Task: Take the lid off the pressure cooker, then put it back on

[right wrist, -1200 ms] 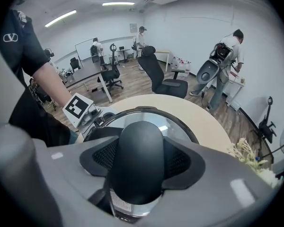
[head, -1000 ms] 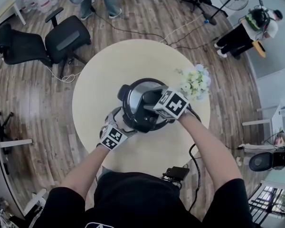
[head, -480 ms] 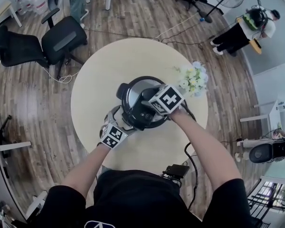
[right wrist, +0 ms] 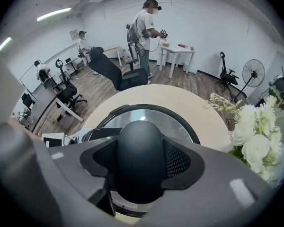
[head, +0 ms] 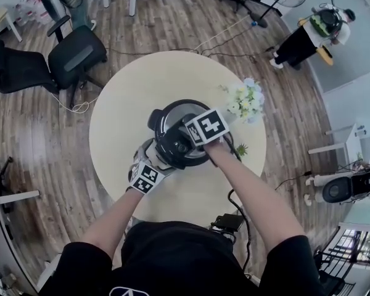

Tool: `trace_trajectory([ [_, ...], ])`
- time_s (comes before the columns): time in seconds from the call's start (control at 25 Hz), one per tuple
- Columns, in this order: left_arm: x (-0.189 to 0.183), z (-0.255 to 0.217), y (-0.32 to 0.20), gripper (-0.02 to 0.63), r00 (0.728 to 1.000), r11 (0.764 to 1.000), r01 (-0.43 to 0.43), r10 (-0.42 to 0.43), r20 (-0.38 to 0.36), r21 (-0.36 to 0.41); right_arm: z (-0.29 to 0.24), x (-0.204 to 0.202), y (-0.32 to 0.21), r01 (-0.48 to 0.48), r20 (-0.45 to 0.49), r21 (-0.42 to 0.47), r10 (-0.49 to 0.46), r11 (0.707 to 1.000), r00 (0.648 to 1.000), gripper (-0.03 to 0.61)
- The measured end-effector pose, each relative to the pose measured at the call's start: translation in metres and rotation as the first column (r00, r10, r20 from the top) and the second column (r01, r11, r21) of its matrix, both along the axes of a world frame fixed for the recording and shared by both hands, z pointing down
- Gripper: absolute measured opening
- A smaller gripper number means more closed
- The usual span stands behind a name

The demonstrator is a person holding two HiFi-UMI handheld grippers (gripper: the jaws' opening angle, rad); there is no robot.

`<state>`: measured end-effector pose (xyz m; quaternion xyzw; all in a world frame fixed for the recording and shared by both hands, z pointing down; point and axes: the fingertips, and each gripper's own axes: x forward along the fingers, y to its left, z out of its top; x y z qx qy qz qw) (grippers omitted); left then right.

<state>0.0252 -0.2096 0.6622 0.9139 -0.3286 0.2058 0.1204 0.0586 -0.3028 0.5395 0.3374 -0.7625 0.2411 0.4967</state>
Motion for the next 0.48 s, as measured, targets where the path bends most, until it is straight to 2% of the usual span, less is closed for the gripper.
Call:
trace_trajectory([
  [0.2, 0.0000, -0.0011, -0.0001, 0.592, 1.000, 1.000, -0.004, 0.004, 0.003, -0.004, -0.0026, 0.0000, 0.0012, 0.031, 0.013, 0.035, -0.032, 0.999, 0.999, 0.287],
  [0.48, -0.0007, 0.0001, -0.0012, 0.592, 1.000, 1.000, -0.004, 0.004, -0.001, 0.001, -0.0020, 0.0009, -0.0001, 0.021, 0.038, 0.063, -0.023, 0.998, 0.999, 0.287],
])
